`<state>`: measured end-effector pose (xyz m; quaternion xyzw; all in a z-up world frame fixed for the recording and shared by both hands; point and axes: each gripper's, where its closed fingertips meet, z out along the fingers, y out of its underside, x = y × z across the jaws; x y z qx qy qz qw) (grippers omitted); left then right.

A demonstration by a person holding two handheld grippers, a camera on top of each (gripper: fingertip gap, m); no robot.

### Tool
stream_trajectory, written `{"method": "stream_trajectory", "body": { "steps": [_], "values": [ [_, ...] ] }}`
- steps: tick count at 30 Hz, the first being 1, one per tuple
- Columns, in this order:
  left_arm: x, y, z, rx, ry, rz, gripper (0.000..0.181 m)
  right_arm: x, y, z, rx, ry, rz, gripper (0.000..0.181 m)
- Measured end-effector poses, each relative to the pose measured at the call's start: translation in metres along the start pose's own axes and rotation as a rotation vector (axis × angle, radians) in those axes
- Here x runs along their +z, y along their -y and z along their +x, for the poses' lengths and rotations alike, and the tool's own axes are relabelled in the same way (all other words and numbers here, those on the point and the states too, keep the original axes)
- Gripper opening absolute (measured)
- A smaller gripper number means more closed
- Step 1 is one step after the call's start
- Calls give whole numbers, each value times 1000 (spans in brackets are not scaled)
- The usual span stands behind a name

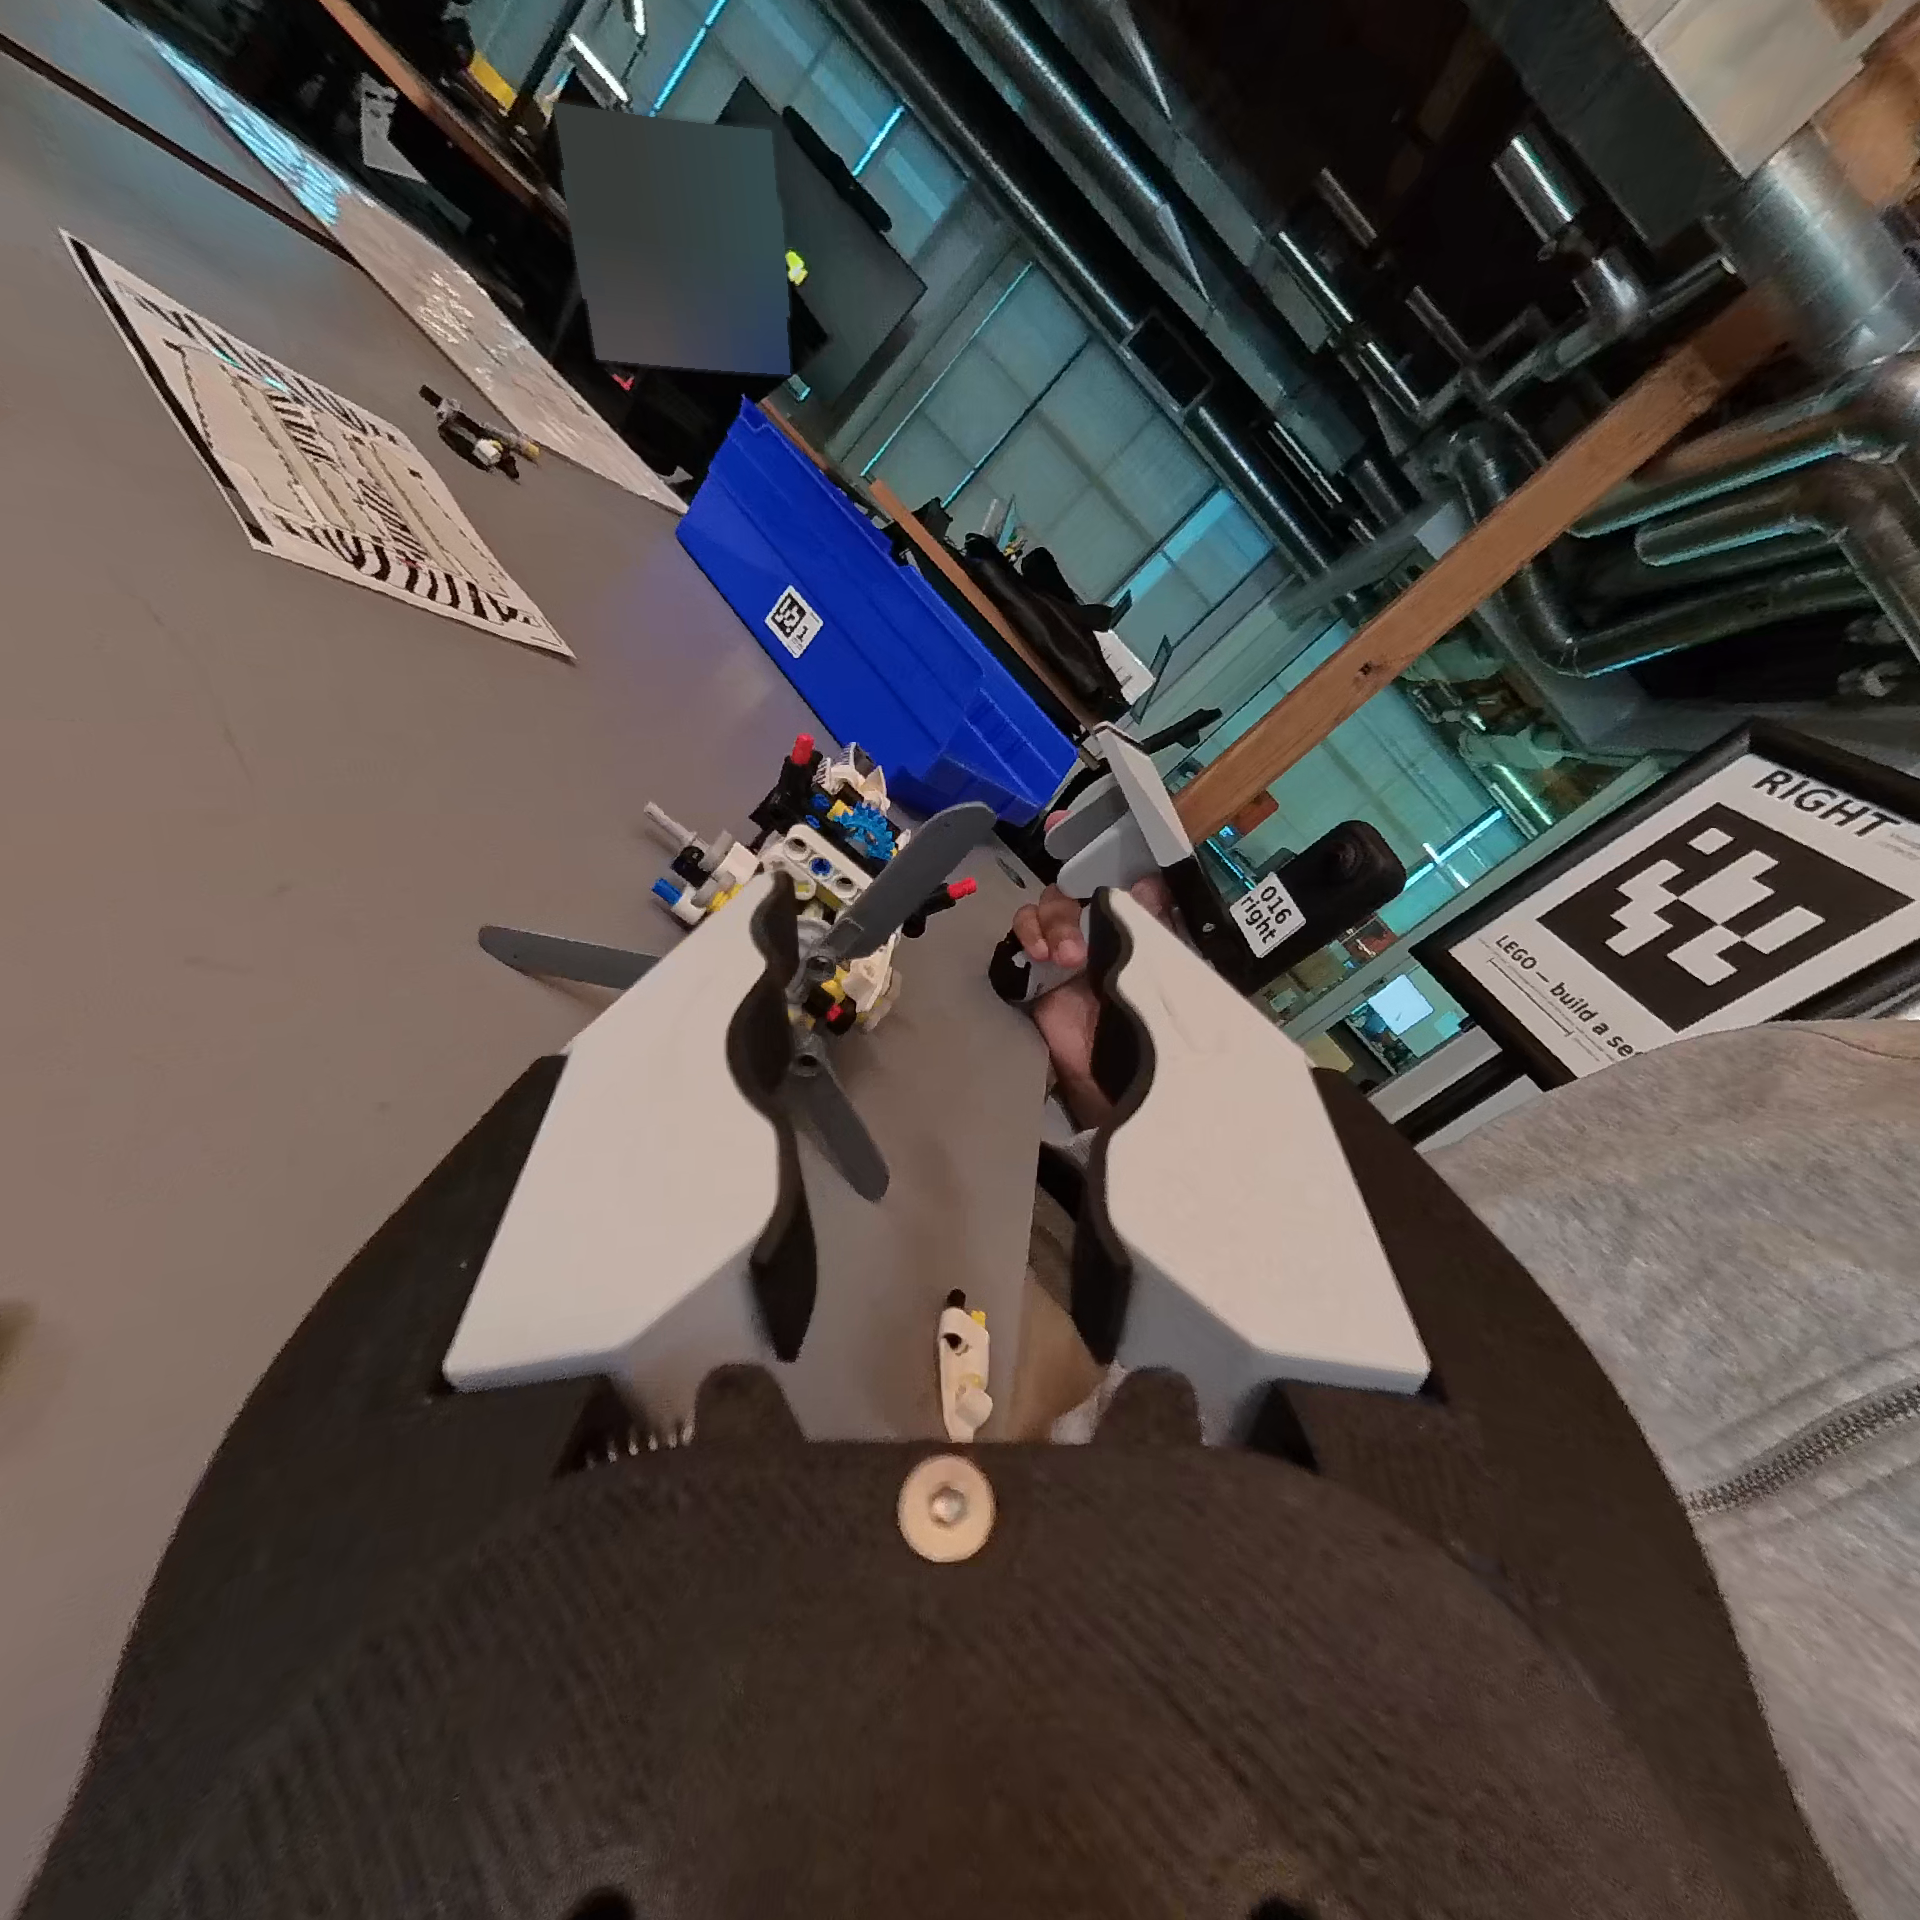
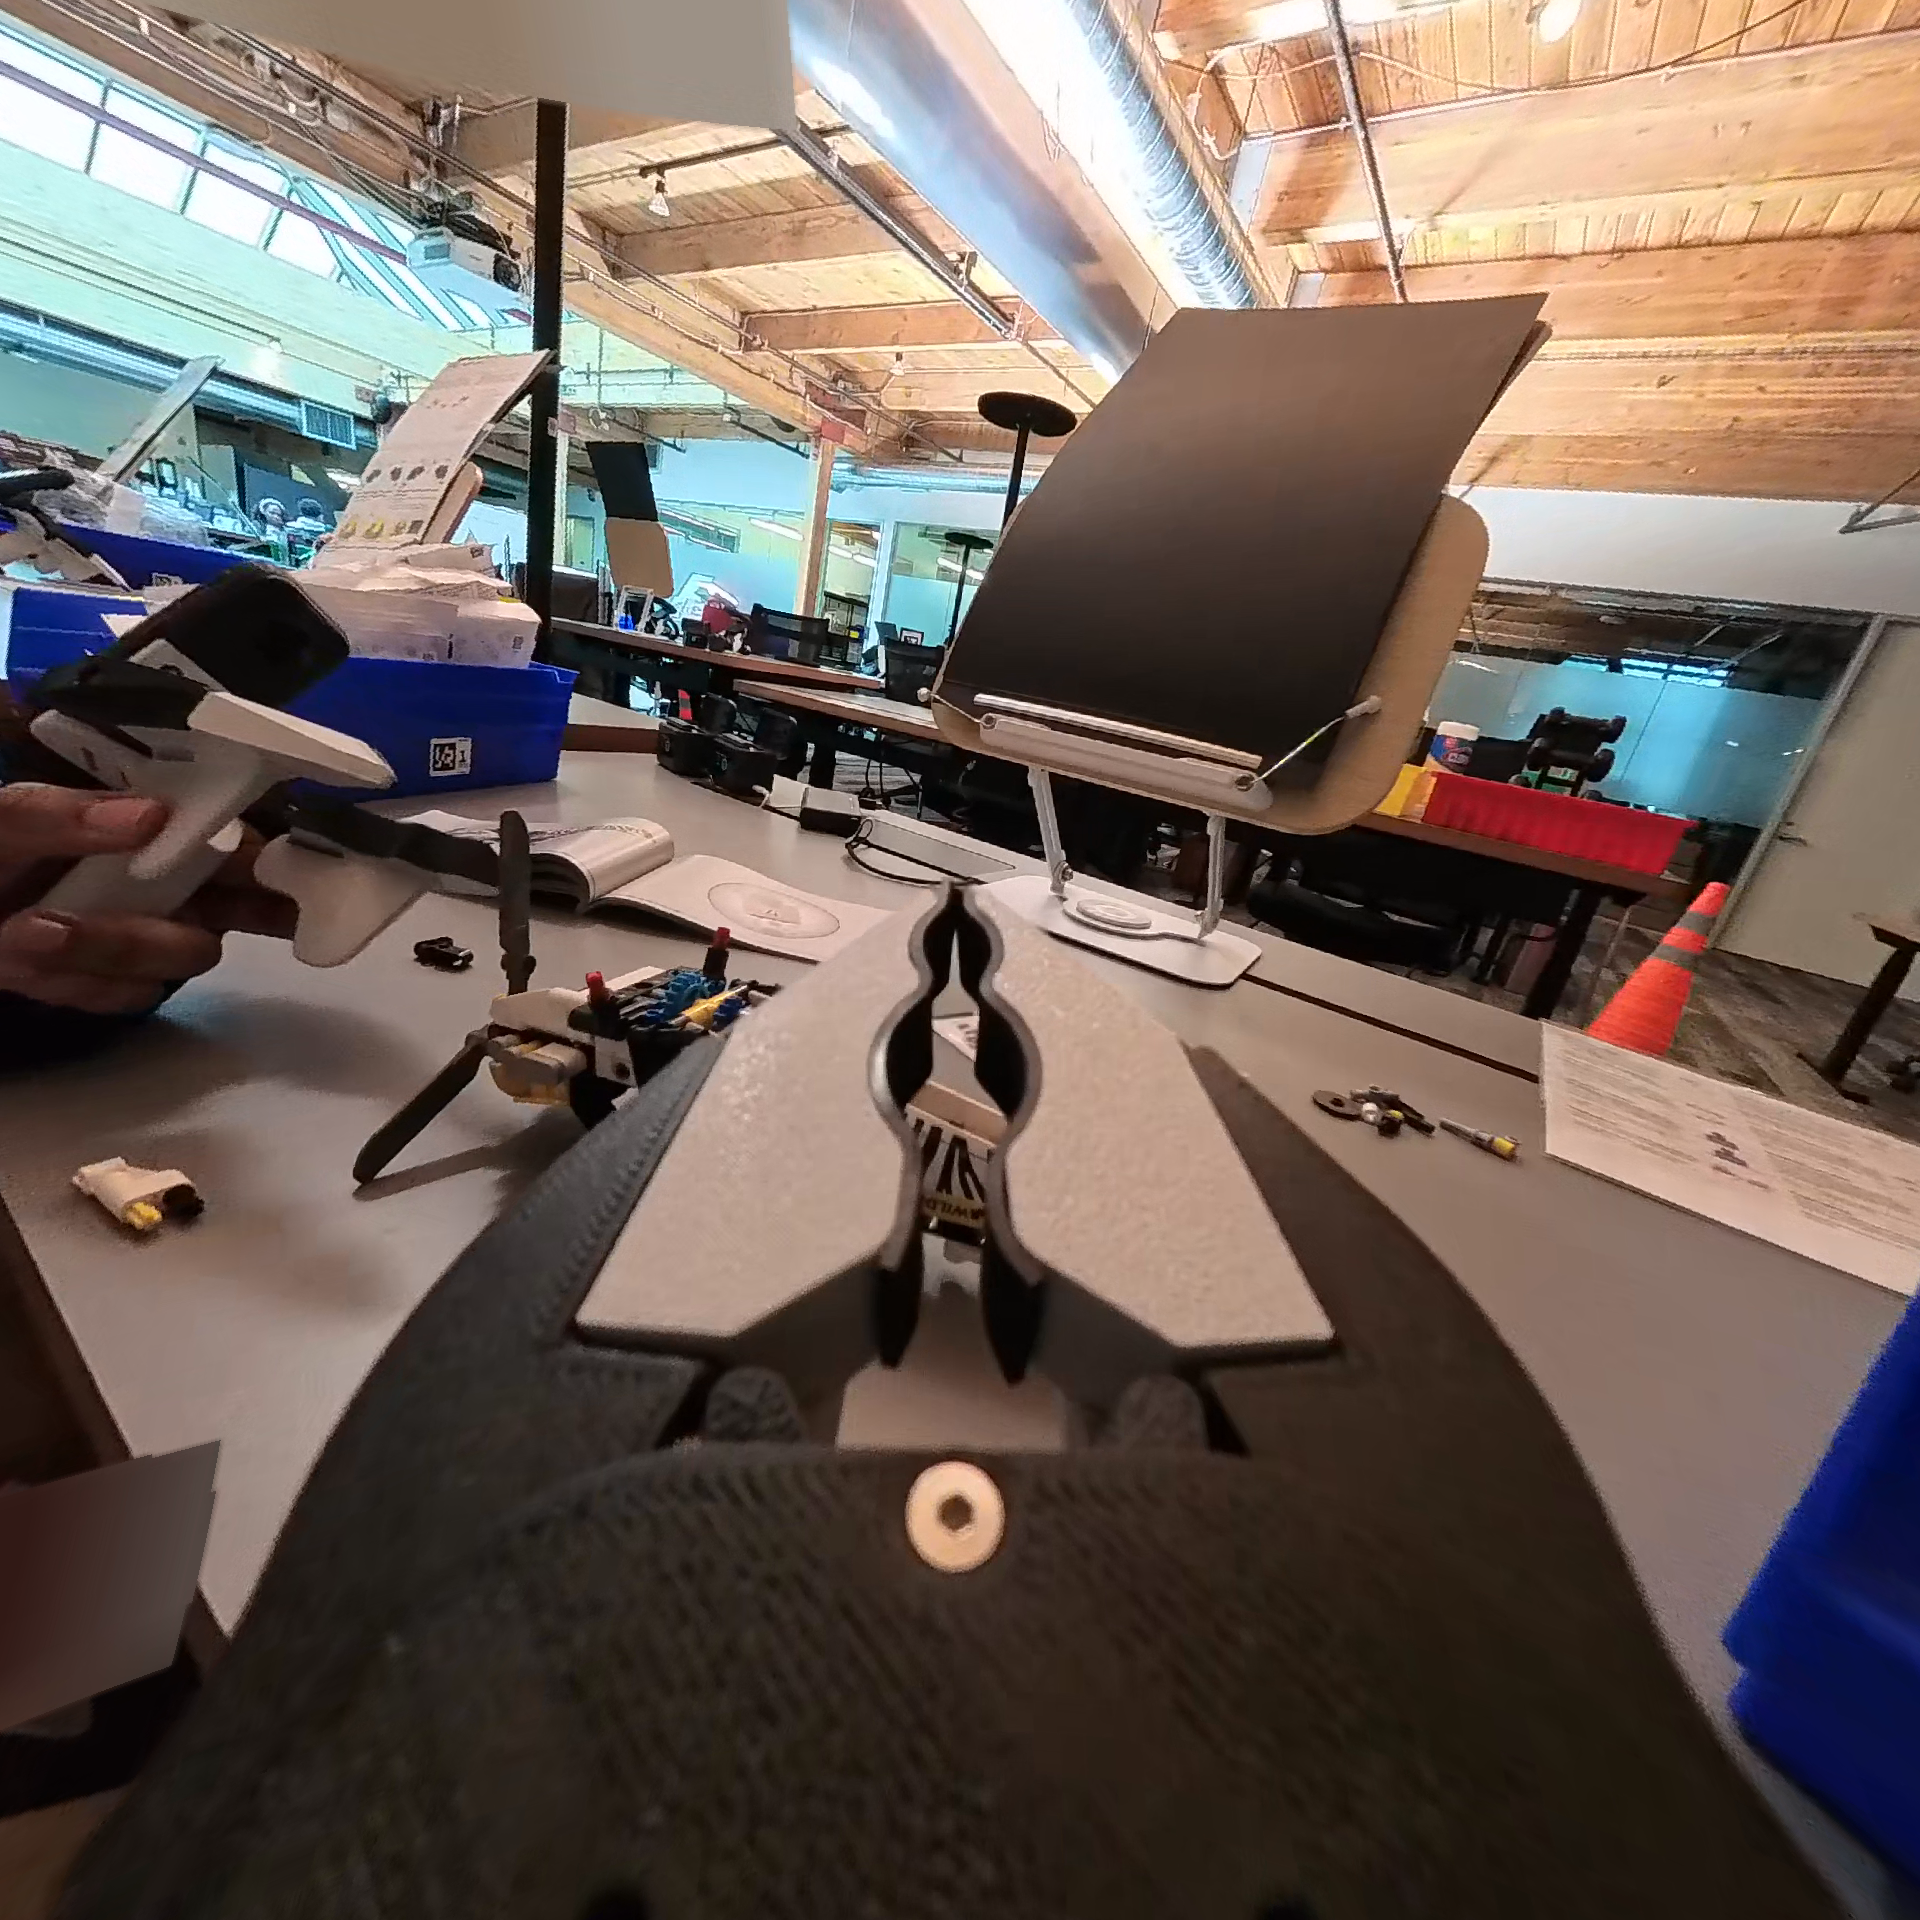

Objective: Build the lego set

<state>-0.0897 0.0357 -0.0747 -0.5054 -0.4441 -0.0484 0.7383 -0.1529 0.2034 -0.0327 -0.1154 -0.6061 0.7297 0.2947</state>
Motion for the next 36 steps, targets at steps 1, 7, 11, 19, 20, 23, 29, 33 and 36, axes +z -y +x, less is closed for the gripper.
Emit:
{"method": "stream_trajectory", "body": {
  "steps": [1, 7, 11, 19, 20, 23, 29, 33, 36],
  "values": [
    [0, 0, -1, 0, 4, -3, 55, 0, 1, 0, 1, 0, 5, 0],
    [0, 1, -1, 3, 9, 6, 57, -1, 2, 0, 4, 4, 17, 0],
    [-2, 5, -3, 18, 33, 32, 62, -2, 3, 0, 5, 5, 21, 0],
    [-4, 7, 0, 61, 37, 53, 63, -3, 4, 0, 6, 8, 31, 0],
    [-4, 7, 1, 65, 37, 54, 62, -3, 4, 0, 7, 8, 32, 0],
    [-4, 8, 1, 75, 39, 57, 62, -3, 5, 0, 8, 7, 44, 0],
    [-4, 8, 2, 77, 39, 57, 62, -4, 7, 1, 10, 7, 60, 0],
    [-4, 7, 1, 72, 37, 52, 62, -5, 7, 1, 11, 8, 63, 0],
    [-4, 7, 1, 72, 39, 49, 63, -5, 8, 0, 10, 8, 64, 0]
  ]
}}
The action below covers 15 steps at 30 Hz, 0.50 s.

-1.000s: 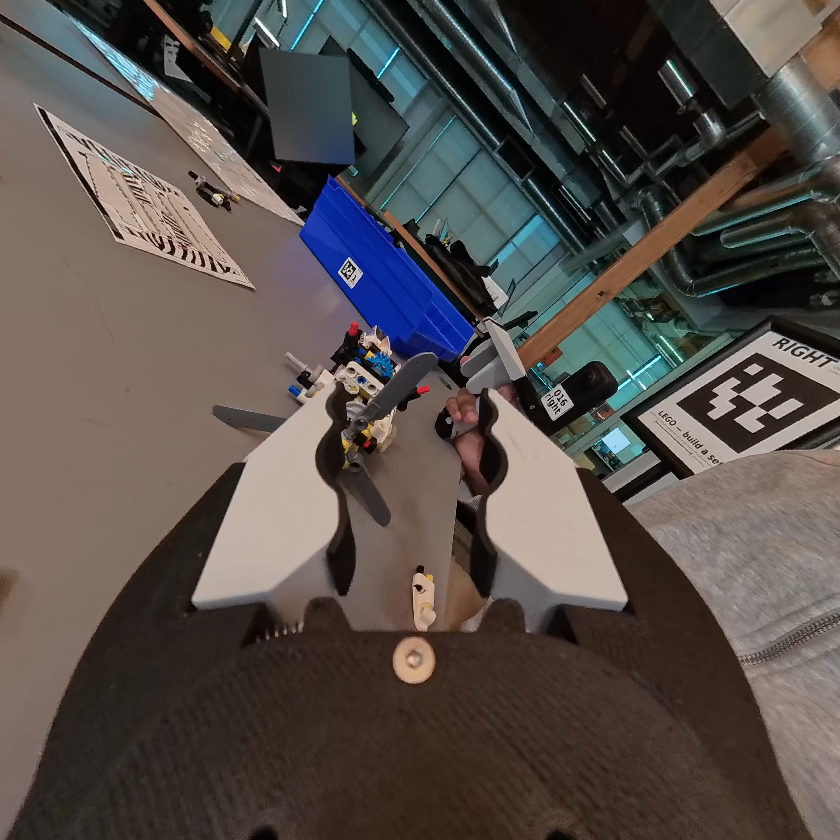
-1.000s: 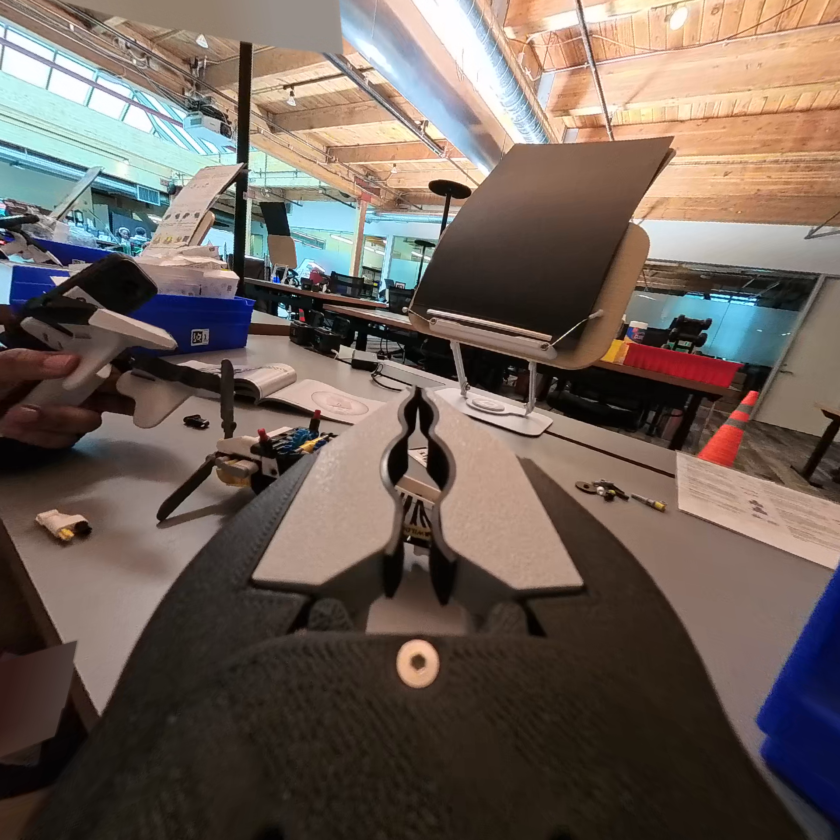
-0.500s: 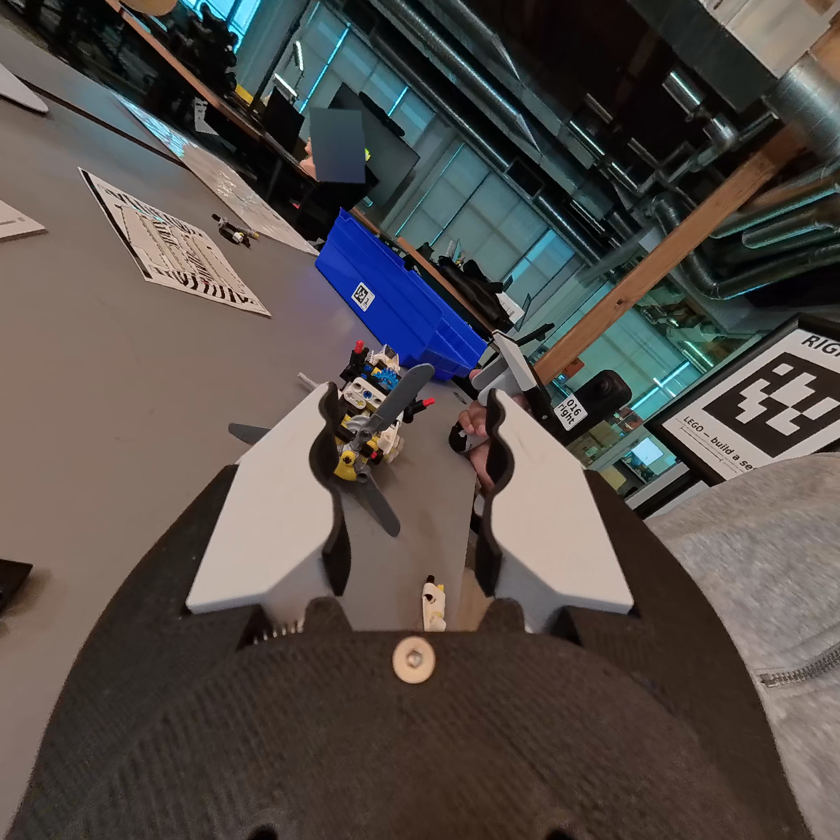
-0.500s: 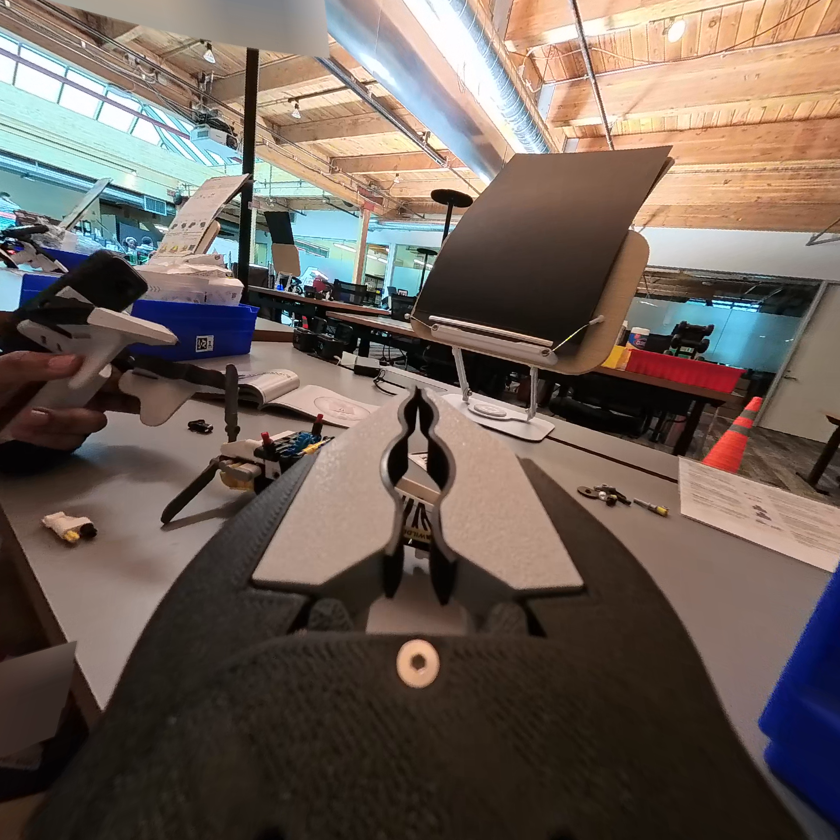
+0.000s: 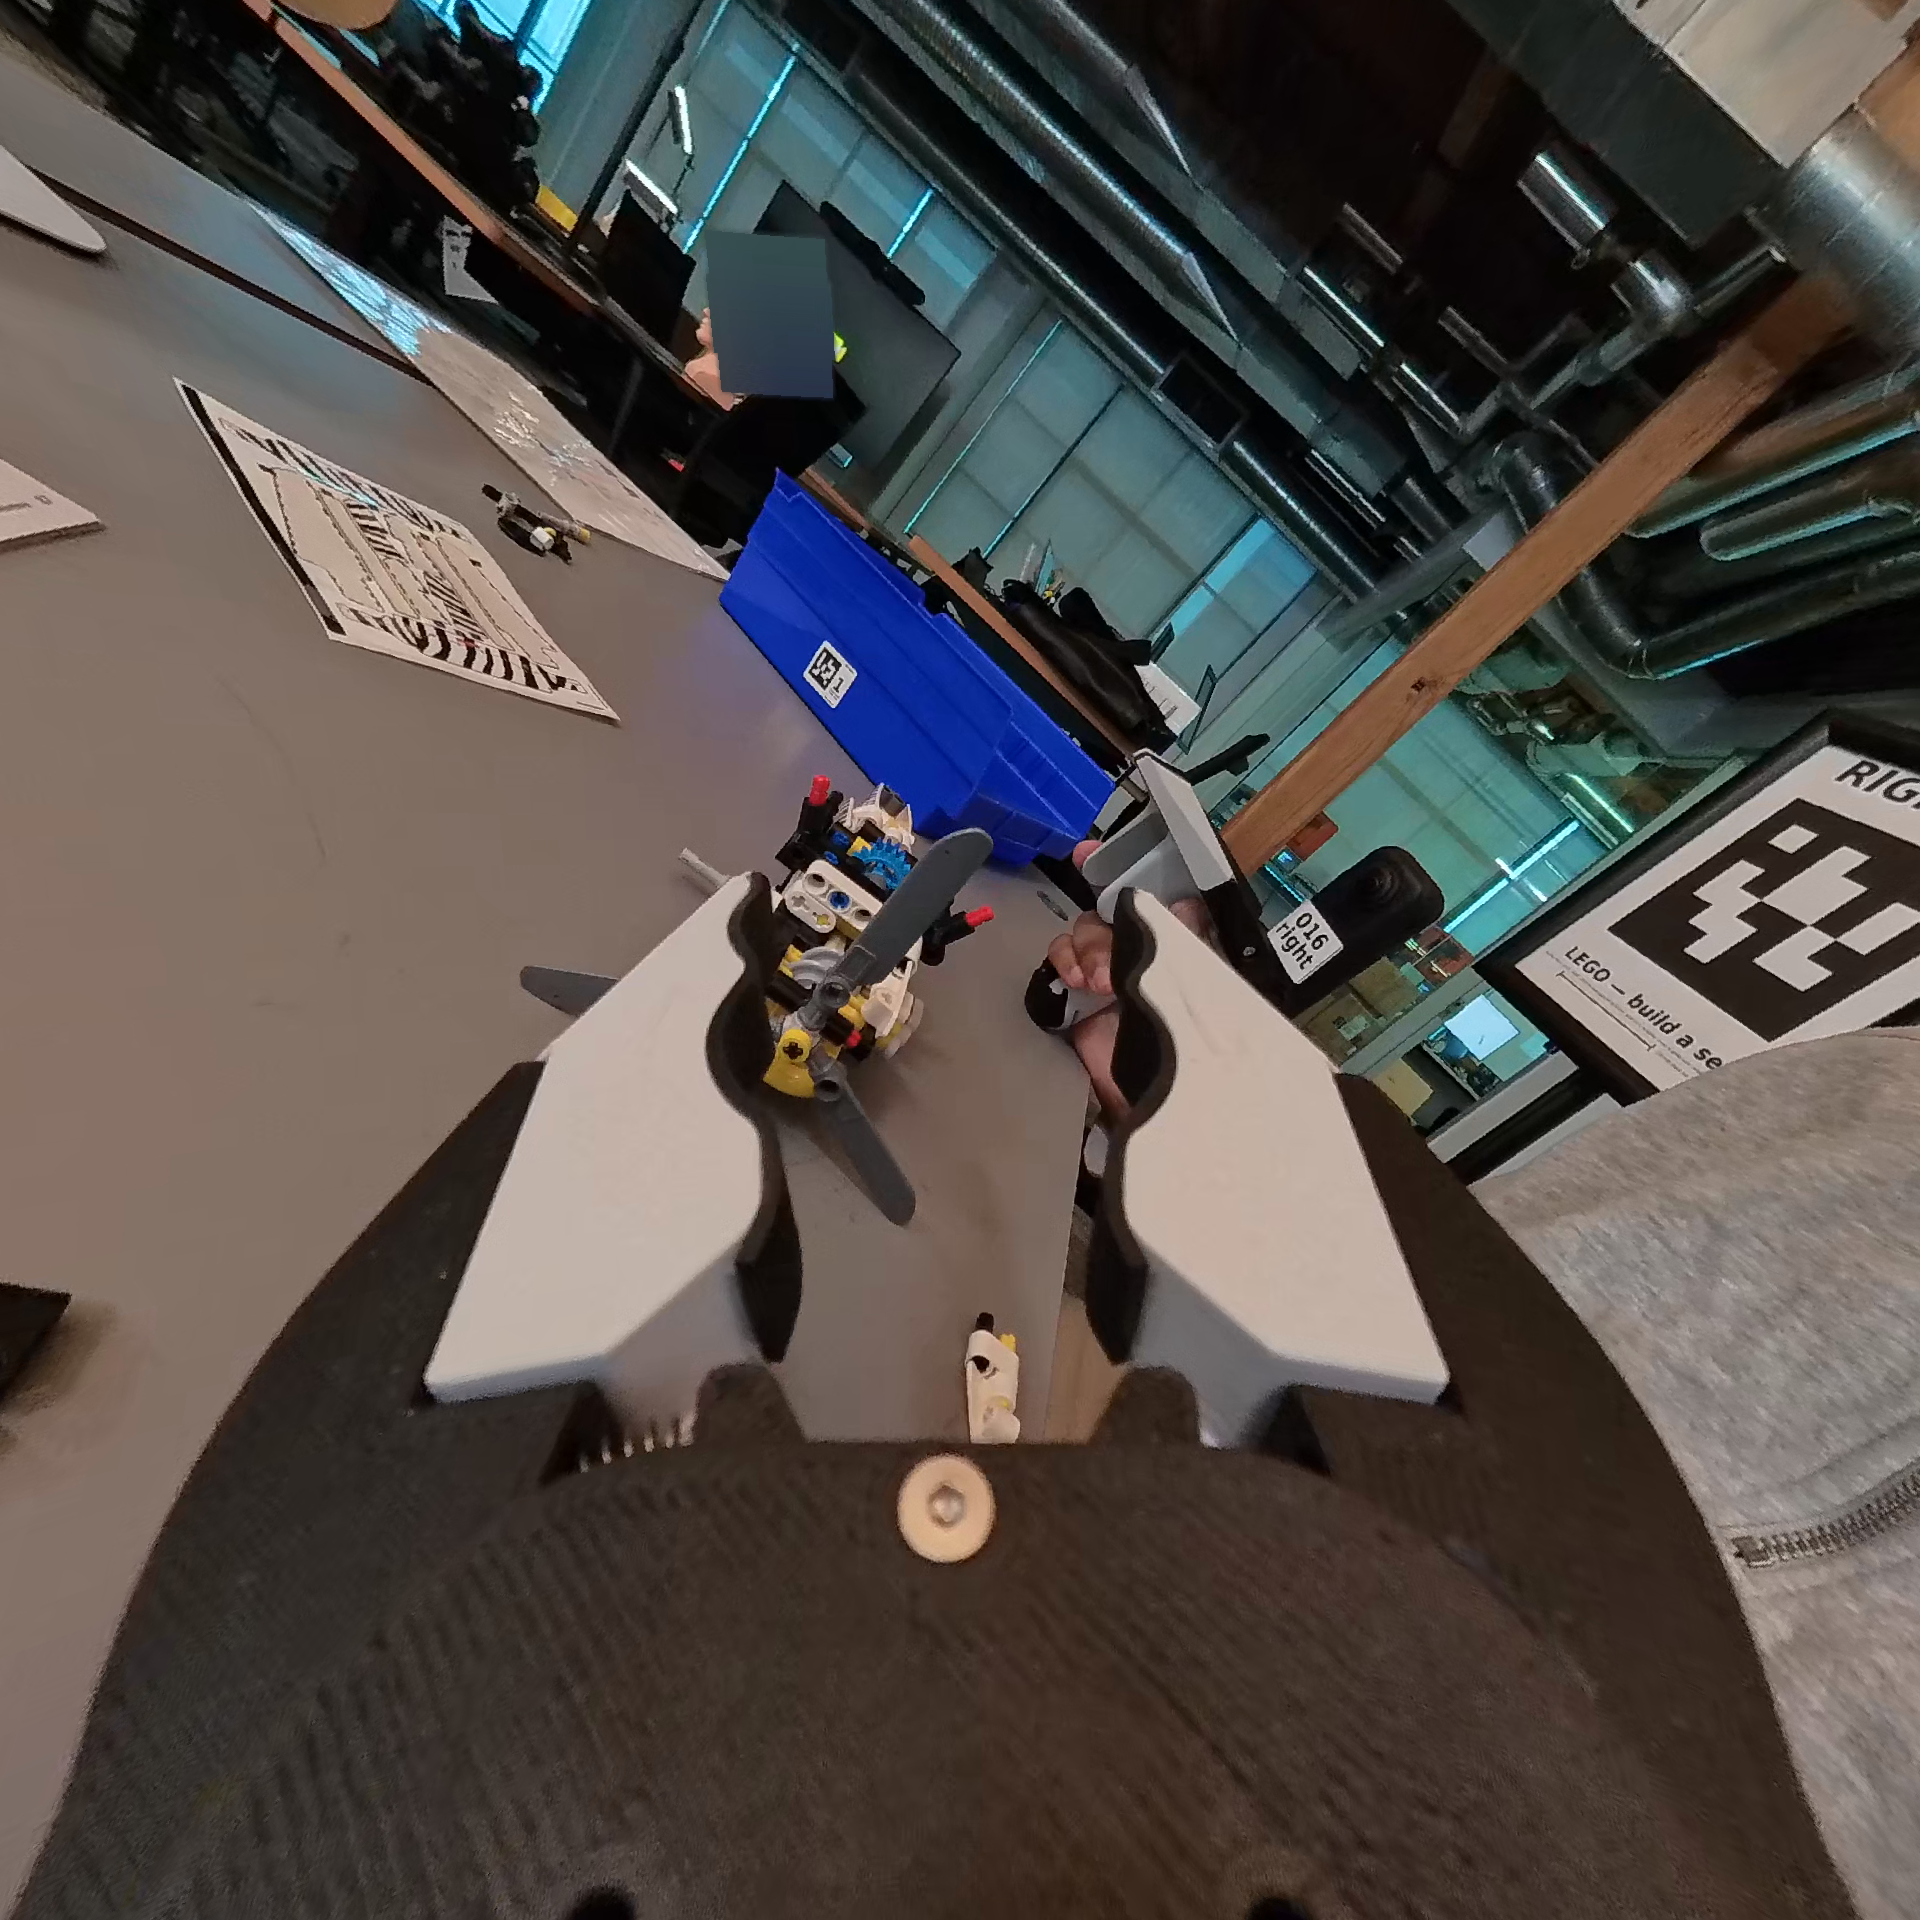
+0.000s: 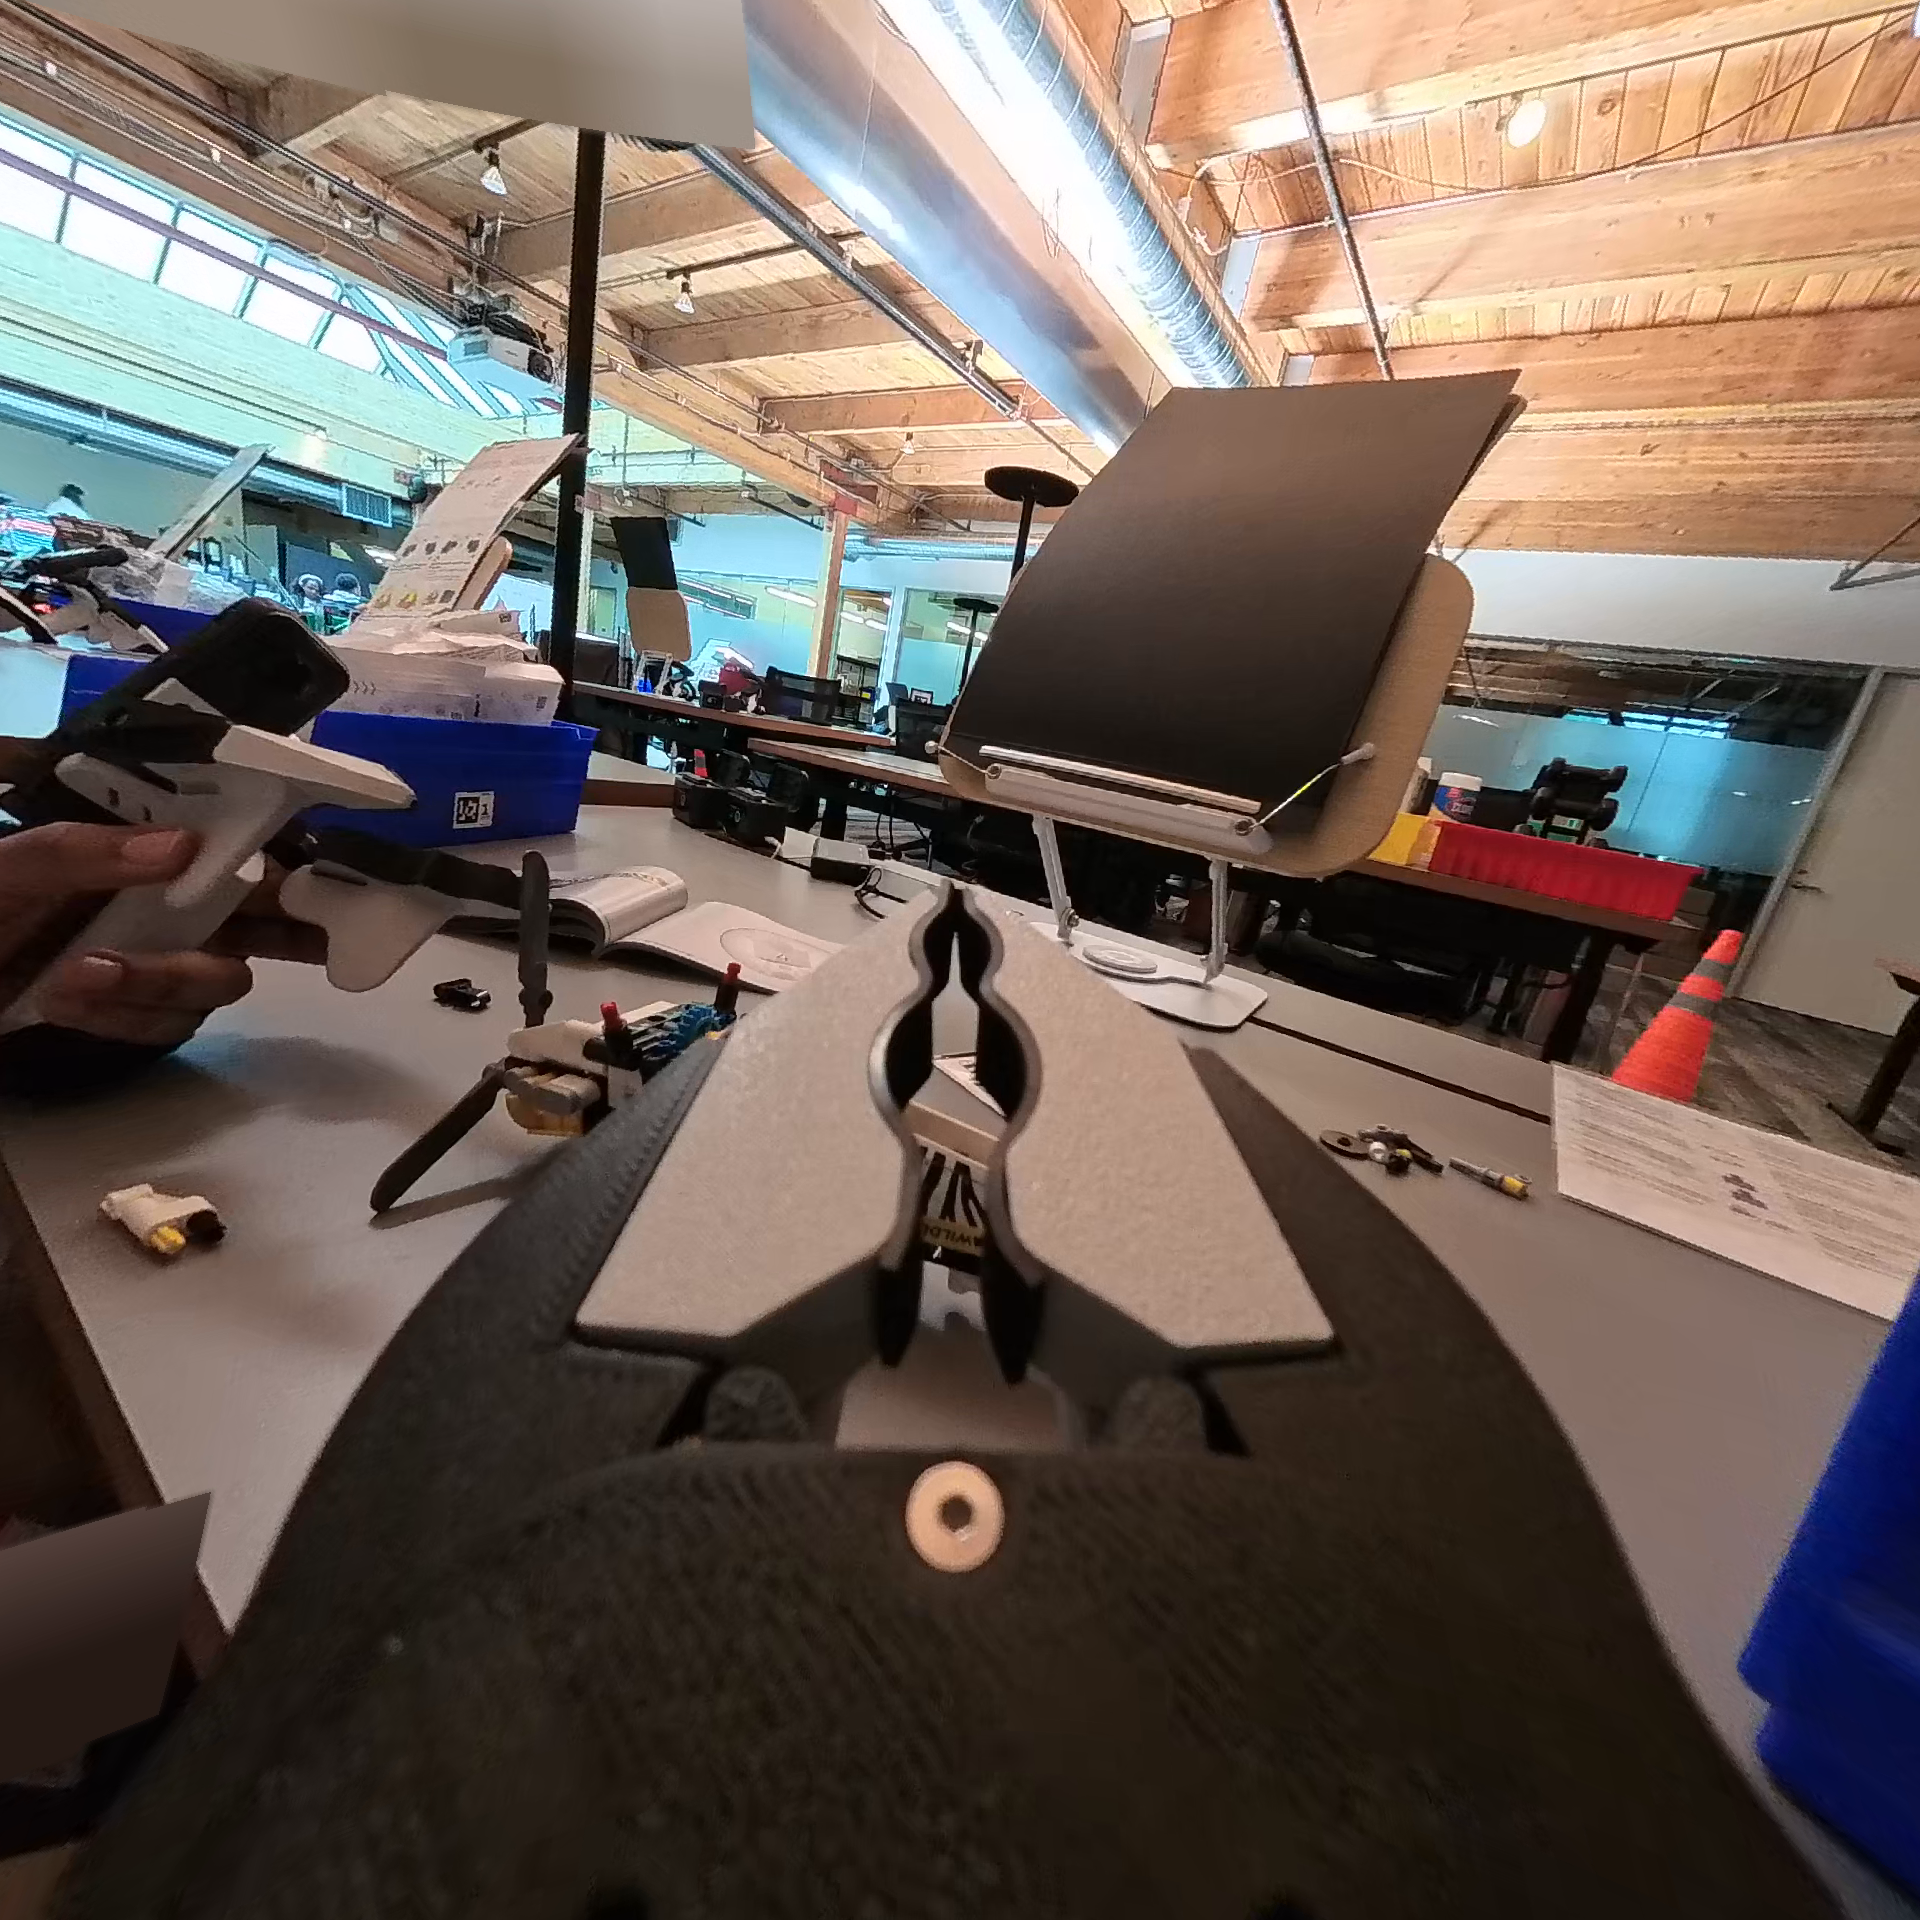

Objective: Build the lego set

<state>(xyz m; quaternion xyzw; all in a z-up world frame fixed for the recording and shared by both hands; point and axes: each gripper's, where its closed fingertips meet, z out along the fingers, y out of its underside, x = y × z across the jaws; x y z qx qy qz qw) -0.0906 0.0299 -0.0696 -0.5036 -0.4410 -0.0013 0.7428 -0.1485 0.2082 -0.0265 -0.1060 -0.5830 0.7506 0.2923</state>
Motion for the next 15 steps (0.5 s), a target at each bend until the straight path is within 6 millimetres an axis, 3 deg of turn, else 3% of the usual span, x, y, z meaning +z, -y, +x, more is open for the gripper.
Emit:
{"method": "stream_trajectory", "body": {
  "steps": [15],
  "values": [
    [1, -3, 0, -17, -13, -19, 60, -2, 3, -1, -4, 2, 23, 0]
  ]
}}
